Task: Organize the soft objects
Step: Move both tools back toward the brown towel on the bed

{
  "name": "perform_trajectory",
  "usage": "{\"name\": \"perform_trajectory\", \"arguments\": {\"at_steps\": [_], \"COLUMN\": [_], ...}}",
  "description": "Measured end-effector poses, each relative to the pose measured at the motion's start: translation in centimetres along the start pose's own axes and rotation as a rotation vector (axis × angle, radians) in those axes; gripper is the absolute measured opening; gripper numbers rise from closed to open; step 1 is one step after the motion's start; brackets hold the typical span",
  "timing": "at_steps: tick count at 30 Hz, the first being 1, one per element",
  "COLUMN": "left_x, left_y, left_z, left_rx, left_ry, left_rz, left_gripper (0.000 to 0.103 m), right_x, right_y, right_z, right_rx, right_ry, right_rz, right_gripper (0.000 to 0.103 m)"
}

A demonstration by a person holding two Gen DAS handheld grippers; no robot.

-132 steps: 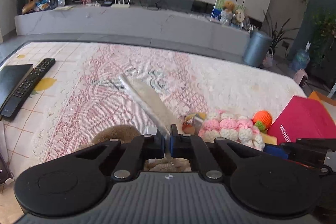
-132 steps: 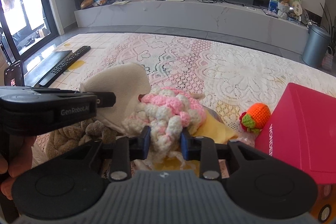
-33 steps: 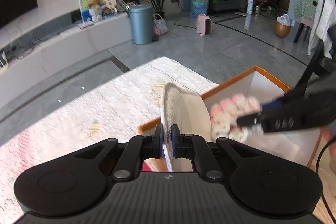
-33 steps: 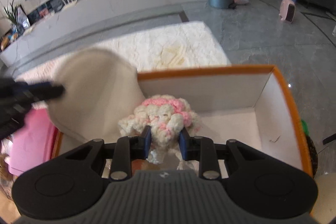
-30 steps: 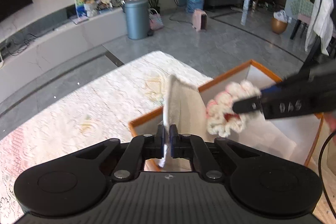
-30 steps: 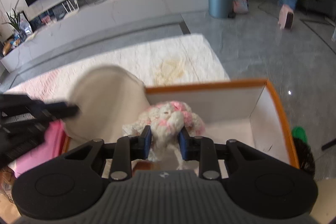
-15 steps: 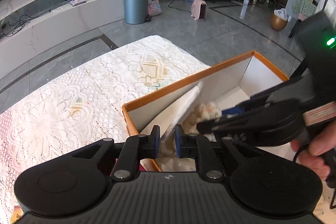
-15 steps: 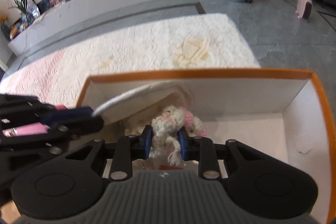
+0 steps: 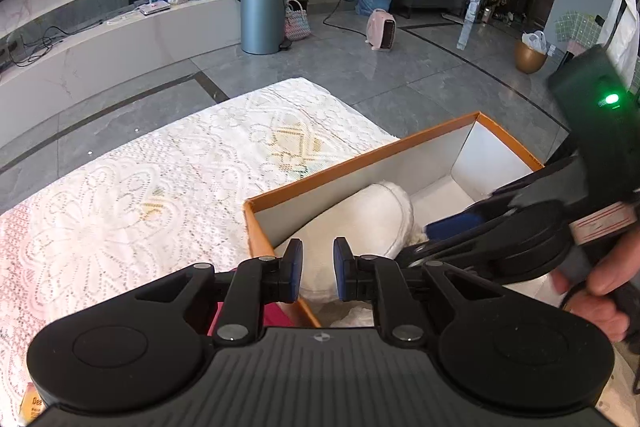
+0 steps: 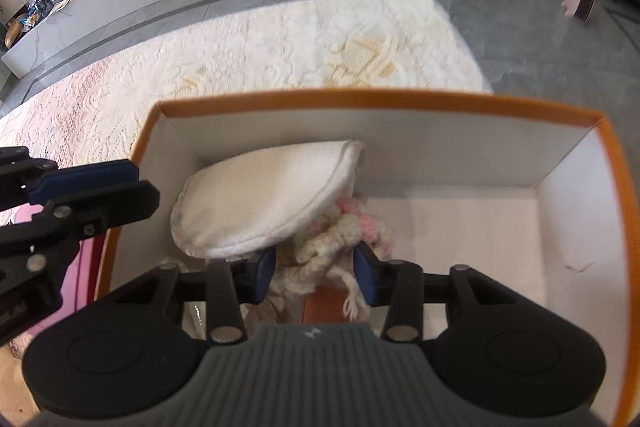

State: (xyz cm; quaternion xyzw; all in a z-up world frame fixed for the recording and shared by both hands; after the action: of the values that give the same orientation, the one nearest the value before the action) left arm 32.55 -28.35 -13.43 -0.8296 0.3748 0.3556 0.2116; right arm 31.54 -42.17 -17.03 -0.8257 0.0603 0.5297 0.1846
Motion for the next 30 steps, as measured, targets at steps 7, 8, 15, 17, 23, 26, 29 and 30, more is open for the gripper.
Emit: {"name": "perform_trajectory", "arguments": {"at_steps": [7,8,15,17,23,26,29,30], "left_x": [-3.4,-4.1,-8.9,-10.4,-14.5,-16.5,-18.4,-19.0], "left_y": [0.6,0.7,0.9,0.8,0.1,-1.0,-2.2,-2.7], "left_z": [0.6,0.9,2.9,3.8,8.2,10.6,13.5,14.4], "left_rx": [-0.002,-0.002,-0.028,-0.042,-0.126,-0.167,-0.225,-0.254], "left_ry": [0.027,0.024,0.025,0.032,0.033,0.042,0.055,0.06], "left_rz": [-0.032,-0.039,-0.069,-0.079,-0.117,-0.182,-0.234,-0.25], "left_gripper": [0.018,0.018,0.018,0.018,0.018,0.018,0.018,0.018], "right_x": [-4.6,-5.2,-9.5,-10.6,-13.2,-14.1,-14.5,-14.5], "right_y": [0.4,0.2,-2.5,-3.6,-7.4,-9.6,-11.9,-12.6], "right_z": [0.1,0.2,3.3,4.4,8.3,10.6,12.9,13.7], "right_rx": [0.005,0.004,-0.022,-0.03,-0.04,-0.041,-0.031,-0.026], "right_ry": [0.068,0.076,0.116,0.126,0.167,0.191,0.216,0.227], "right_rz": [0.014,0.013,-0.016,-0.027,-0.09,-0.126,-0.173,-0.193], "right_gripper": [0.05,0.051,0.059,0.059,0.059,0.059,0.058,0.058]}}
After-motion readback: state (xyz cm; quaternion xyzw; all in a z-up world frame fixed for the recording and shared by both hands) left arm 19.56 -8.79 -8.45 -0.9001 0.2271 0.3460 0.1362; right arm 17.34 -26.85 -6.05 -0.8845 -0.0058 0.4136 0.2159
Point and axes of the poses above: each gripper's, at about its wrist camera, not at the fingertips, and x roughly the way its jaws point, y to its right, z to its underside, the point moved 10 cm from there along x, roughly the way its jaws point, and after that the axes turned 15 degrees about x, right-handed, at the moved point
